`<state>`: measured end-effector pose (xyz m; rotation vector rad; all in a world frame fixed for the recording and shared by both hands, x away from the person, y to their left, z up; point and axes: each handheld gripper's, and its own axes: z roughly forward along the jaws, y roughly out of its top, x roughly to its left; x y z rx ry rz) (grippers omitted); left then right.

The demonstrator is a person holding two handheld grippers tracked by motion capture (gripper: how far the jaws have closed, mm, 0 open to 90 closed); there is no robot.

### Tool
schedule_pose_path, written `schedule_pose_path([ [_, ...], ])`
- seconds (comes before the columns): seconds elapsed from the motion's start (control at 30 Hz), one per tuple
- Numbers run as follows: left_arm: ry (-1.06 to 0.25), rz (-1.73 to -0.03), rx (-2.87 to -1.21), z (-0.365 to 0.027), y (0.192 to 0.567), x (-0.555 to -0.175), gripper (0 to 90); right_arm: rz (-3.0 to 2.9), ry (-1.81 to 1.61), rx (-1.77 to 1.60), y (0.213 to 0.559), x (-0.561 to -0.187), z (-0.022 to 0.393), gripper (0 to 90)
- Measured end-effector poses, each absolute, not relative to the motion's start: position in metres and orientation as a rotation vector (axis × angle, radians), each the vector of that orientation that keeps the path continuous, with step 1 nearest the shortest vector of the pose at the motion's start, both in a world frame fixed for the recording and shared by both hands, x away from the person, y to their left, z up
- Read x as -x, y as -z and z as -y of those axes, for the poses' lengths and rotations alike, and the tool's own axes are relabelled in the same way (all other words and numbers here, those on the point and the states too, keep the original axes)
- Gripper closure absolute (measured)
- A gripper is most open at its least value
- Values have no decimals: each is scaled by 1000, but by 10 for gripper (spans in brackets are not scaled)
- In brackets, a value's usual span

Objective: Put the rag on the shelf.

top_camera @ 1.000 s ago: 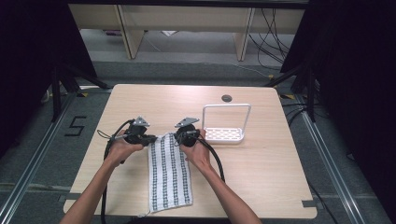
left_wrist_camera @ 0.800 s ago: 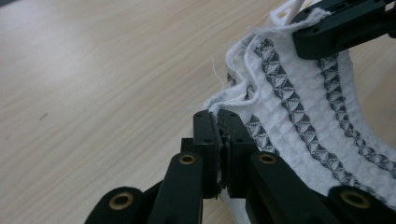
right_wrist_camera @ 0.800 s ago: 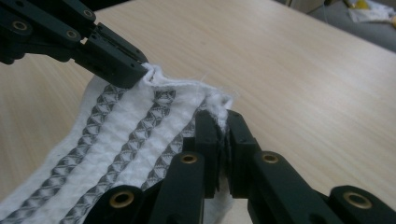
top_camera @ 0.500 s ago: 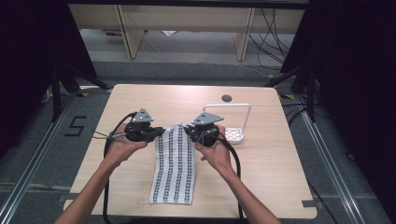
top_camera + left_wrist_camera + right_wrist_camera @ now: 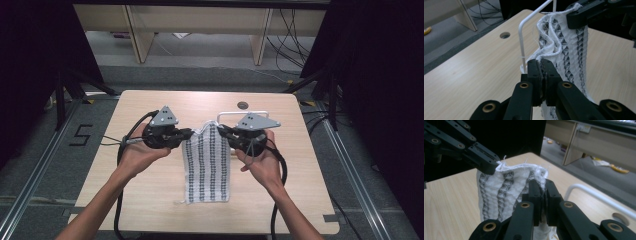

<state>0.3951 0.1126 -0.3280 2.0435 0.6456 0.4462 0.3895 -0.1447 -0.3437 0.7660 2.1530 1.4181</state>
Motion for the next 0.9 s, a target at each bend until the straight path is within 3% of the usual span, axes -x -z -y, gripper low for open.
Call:
schedule_pose_path([
  [0.2, -454, -622, -2044, -88, 305, -406, 859, -2105, -1399, -775, 314, -387, 171, 867],
  [0.9, -479, -616, -2017, -24, 250, -460, 858, -1989, -1353, -874, 266, -428, 232, 864],
])
